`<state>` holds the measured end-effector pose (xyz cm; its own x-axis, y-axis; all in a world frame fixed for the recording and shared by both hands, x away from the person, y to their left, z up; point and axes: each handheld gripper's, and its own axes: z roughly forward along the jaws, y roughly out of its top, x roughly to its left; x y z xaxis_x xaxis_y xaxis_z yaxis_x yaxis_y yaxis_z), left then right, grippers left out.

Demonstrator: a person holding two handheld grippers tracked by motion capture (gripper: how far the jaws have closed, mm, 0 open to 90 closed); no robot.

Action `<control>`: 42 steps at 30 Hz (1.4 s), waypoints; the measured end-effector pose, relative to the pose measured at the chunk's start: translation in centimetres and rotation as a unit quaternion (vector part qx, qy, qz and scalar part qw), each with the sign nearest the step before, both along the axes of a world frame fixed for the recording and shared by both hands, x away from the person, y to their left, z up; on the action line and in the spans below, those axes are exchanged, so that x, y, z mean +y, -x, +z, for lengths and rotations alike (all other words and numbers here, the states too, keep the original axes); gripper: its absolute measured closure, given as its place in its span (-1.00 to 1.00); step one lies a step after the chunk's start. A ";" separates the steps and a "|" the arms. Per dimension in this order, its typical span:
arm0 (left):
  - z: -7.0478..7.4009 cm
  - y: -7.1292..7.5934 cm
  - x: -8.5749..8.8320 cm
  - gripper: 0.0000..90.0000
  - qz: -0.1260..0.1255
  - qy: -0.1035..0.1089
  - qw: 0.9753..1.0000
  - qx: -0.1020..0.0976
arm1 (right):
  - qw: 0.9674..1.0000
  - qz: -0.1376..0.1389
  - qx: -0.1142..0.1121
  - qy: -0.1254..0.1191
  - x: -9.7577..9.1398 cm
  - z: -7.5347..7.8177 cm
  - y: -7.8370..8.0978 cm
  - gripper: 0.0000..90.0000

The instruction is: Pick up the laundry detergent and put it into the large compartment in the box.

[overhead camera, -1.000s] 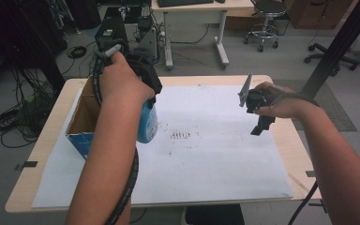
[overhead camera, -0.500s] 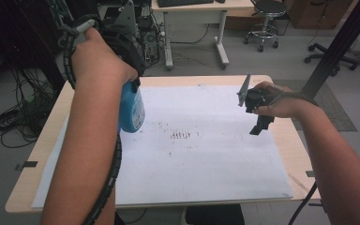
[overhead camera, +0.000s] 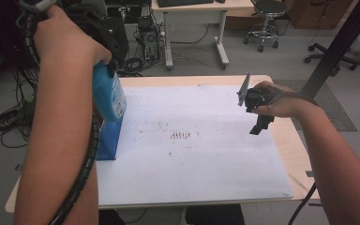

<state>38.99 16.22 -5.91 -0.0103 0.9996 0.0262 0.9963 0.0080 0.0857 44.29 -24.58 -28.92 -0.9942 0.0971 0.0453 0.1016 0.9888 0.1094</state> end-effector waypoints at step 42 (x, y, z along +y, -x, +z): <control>-1.0 -3.1 7.8 -0.17 0.036 -0.008 0.999 -0.024 | 1.000 -0.007 0.004 0.007 1.6 0.2 -0.2 -0.88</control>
<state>42.06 24.07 -6.92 -0.0843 0.9957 0.0398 0.9878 0.0782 0.1344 44.52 -22.97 -28.67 -0.9924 0.1120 0.0515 0.1165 0.9887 0.0947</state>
